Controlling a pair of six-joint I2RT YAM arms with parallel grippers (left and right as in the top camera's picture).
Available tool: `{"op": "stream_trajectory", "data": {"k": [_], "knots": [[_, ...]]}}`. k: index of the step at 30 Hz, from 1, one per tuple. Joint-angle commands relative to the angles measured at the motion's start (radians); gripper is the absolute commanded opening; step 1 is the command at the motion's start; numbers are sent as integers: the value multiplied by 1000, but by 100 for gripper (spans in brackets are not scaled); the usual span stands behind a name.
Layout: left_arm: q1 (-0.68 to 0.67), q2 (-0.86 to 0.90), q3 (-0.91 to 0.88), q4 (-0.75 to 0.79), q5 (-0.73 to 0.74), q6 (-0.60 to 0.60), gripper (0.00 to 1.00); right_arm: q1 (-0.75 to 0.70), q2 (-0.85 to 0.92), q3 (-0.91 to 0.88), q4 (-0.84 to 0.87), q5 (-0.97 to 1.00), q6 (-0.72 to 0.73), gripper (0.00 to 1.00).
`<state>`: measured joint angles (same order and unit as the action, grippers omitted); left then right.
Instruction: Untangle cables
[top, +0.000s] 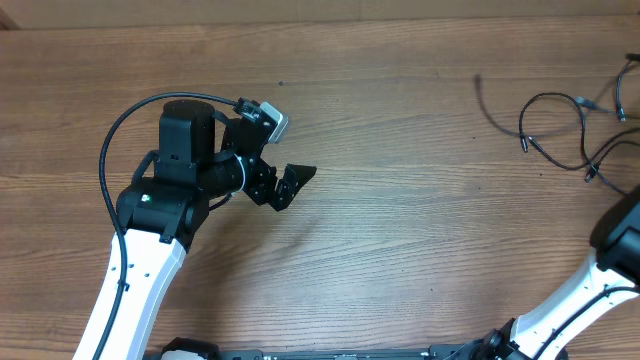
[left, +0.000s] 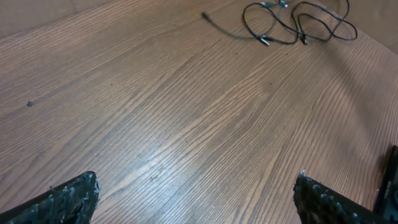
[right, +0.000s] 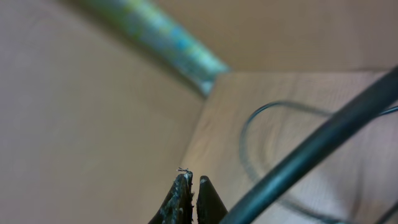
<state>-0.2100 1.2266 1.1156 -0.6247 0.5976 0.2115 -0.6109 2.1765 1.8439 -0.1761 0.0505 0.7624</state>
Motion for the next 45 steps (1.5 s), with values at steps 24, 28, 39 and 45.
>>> {"op": "stream_trajectory", "data": {"k": [24, 28, 39, 45], "knots": [[-2, -9, 12, 0, -3, -13, 100, -48, -3, 14, -341, 23, -8, 100], [-2, -9, 12, 0, -3, -13, 100, -47, -3, 14, -412, 23, -8, 100], [-2, -9, 12, 0, -3, -13, 100, -47, -3, 14, -655, -52, -8, 100], [-2, -9, 12, 0, -3, -13, 99, -33, -3, 14, -735, -334, -137, 100]]}}
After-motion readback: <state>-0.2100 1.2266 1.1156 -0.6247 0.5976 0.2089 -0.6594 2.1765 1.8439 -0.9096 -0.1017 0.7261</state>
